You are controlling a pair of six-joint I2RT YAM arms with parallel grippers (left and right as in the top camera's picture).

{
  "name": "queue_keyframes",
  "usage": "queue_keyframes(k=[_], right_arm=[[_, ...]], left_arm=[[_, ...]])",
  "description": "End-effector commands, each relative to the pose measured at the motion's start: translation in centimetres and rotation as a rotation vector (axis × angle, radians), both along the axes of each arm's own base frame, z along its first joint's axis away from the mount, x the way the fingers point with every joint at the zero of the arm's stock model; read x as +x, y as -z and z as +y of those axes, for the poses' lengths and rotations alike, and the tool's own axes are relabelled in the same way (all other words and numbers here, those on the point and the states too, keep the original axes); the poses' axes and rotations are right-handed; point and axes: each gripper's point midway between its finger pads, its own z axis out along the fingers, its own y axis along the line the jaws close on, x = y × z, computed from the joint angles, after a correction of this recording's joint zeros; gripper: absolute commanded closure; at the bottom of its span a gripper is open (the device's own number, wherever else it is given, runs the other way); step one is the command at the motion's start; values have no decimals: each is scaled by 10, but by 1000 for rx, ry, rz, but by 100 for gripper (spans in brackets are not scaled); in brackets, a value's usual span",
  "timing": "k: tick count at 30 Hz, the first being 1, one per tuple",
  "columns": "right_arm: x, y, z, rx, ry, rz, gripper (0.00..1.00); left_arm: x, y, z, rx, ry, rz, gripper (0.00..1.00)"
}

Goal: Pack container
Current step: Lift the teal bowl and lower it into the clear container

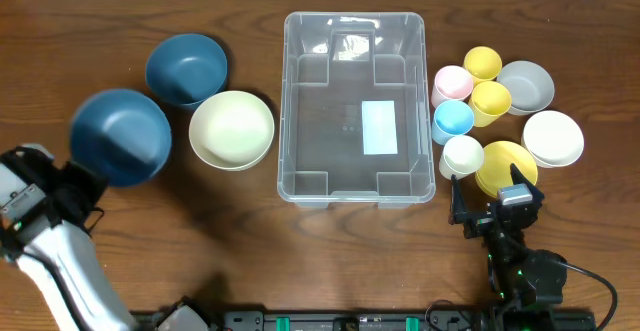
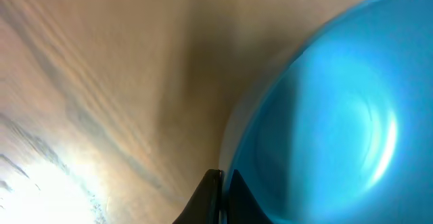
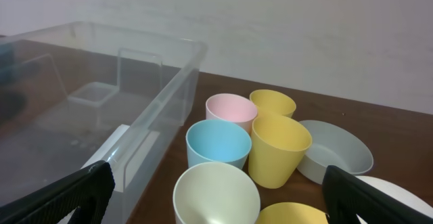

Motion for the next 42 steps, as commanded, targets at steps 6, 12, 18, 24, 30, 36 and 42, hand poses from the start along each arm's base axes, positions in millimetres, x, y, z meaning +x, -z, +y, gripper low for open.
queue_keyframes(k=[6, 12, 18, 24, 30, 36, 42], right_arm=[[0, 0, 0, 5, 0, 0, 1], [0, 0, 0, 5, 0, 0, 1], [0, 0, 0, 5, 0, 0, 1], [0, 0, -1, 5, 0, 0, 1], [0, 0, -1, 5, 0, 0, 1], [0, 0, 0, 5, 0, 0, 1], [0, 0, 0, 5, 0, 0, 1]], left_arm=[[30, -125, -72, 118, 236, -242, 94], [59, -173, -161, 129, 562, -345, 94], [72, -170, -252, 141, 892, -344, 94], [84, -126, -316, 123, 1064, -229, 94], [110, -88, -346, 236, 1071, -146, 94], [141, -70, -359, 238, 1045, -81, 94], [176, -75, -370, 277, 1027, -81, 94]])
